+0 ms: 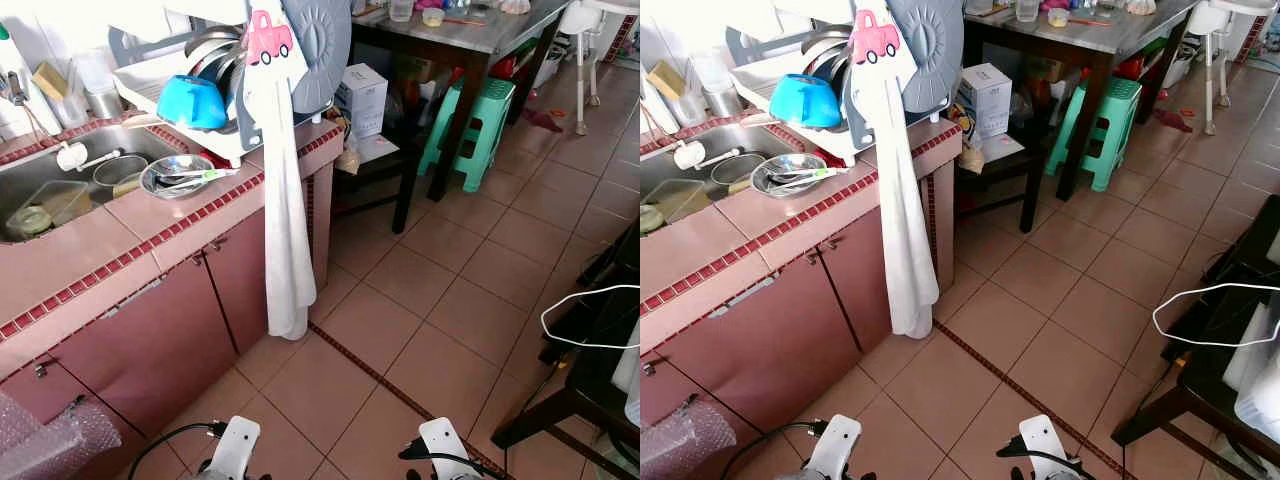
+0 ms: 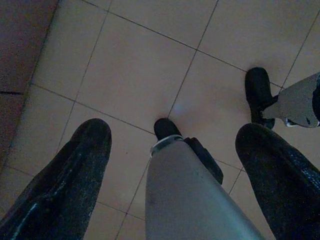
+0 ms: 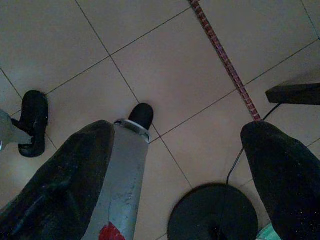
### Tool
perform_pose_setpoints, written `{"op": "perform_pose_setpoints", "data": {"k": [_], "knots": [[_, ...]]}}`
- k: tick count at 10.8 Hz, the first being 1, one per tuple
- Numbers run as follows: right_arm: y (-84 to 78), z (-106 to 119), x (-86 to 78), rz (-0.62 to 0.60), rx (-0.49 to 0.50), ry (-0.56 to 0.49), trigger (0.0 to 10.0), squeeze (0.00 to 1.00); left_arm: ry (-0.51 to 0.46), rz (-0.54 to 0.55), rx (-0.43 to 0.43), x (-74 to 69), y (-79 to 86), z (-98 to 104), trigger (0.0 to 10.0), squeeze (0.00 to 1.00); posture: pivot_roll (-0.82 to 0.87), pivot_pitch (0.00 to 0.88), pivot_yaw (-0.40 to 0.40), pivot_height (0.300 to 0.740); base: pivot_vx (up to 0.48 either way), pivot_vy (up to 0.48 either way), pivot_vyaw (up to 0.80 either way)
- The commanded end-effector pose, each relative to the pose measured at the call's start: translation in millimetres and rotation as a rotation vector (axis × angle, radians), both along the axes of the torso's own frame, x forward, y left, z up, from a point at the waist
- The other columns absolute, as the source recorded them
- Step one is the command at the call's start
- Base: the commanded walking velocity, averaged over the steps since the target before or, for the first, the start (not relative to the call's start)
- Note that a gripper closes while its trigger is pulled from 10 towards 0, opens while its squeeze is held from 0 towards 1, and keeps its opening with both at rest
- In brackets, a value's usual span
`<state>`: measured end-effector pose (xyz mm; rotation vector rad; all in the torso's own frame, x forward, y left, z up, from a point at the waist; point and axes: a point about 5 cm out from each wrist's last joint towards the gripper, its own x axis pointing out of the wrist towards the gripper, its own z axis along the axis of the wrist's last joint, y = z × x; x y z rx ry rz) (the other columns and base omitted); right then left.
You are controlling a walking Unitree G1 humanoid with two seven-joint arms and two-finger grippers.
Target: Kitchen organization
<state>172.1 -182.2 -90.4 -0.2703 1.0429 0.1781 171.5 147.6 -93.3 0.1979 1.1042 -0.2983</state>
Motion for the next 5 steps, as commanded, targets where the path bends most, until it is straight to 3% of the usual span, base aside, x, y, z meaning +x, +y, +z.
{"op": "perform_pose_setpoints", "data": {"k": [1,5], "knots": [[0.2,0.4,0.9,-0.001,0.001,-0.004,10.0,0.0,-0.005,-0.005,0.006,2.5,1.1,1.1,10.0,0.0,-0.02,0.004,0.021,0.74,0.0,0.0,0.0],[0.2,0.2,0.4,0.001,-0.001,0.0,10.0,0.0,-0.005,-0.005,0.007,2.4,1.1,1.1,10.0,0.0,-0.02,0.004,0.021,0.74,0.0,0.0,0.0]]}}
